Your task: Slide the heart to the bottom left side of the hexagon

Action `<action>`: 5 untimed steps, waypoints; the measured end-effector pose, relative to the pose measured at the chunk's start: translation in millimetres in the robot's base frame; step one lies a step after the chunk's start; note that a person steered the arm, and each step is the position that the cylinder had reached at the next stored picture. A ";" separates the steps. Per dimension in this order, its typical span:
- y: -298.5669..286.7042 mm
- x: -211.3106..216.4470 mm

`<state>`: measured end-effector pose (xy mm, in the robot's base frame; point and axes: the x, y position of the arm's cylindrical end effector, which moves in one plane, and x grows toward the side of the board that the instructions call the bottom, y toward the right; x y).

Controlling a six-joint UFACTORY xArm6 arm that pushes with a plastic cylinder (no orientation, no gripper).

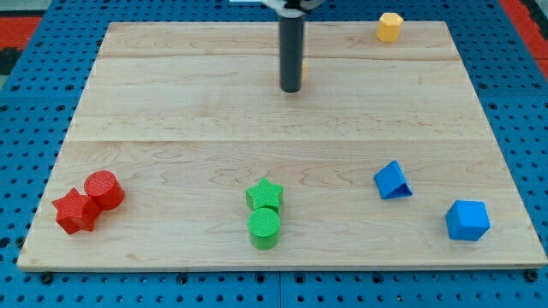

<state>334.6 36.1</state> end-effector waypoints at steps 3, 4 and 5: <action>-50.1 -58.1; -26.2 -71.4; 44.7 -68.5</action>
